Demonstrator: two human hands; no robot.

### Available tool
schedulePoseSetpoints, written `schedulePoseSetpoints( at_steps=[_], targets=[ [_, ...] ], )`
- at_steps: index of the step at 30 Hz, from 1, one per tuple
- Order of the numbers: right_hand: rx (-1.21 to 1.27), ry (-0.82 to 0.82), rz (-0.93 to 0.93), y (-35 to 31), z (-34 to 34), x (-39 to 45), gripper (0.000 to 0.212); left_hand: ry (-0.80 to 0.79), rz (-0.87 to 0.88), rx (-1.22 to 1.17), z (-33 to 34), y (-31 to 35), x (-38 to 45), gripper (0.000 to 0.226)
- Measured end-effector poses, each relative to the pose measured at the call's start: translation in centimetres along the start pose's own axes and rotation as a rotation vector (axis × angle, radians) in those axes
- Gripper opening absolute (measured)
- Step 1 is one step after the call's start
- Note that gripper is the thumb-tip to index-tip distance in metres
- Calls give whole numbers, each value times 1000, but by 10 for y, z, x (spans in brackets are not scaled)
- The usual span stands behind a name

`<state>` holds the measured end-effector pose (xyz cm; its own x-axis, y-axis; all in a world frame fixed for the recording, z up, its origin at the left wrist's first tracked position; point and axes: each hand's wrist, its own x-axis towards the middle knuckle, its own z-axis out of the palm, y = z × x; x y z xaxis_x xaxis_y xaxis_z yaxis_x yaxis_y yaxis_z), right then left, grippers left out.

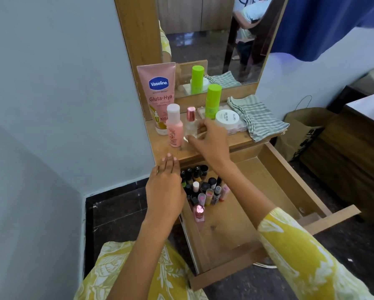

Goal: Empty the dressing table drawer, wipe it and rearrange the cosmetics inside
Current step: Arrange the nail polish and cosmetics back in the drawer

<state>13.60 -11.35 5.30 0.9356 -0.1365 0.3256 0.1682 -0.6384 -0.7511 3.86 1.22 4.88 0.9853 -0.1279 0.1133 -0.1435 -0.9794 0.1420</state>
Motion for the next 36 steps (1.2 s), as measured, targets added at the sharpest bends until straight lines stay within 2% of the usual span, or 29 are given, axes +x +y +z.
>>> schedulePoseSetpoints(
  at_steps=[2, 6, 9, 13, 16, 25, 29, 36],
  targets=[
    [10, -23, 30, 2, -16, -21, 36, -1, 2, 6, 2, 0, -2, 61],
    [97, -34, 55, 4, -50, -67, 26, -9, 14, 27, 2, 0, -2, 61],
    [130, -82, 73, 4, -75, -95, 29, 6, 58, 5, 1, -5, 4, 56],
    [-160, -395, 169, 20, -89, -115, 26, -25, 75, 1, 6, -9, 4, 58],
    [-299, -488, 222, 39, -73, -126, 24, -28, 63, 1, 11, -7, 1, 60],
    [-356, -489, 192, 45, -34, -138, 18, -53, 36, 5, 14, -7, 0, 62],
    [-350, -533, 200, 49, -27, -138, 28, -58, 29, 3, 15, -7, 1, 63],
    [-312, -557, 228, 54, -32, -141, 20, -63, 26, 4, 14, -6, -1, 63]
  ],
)
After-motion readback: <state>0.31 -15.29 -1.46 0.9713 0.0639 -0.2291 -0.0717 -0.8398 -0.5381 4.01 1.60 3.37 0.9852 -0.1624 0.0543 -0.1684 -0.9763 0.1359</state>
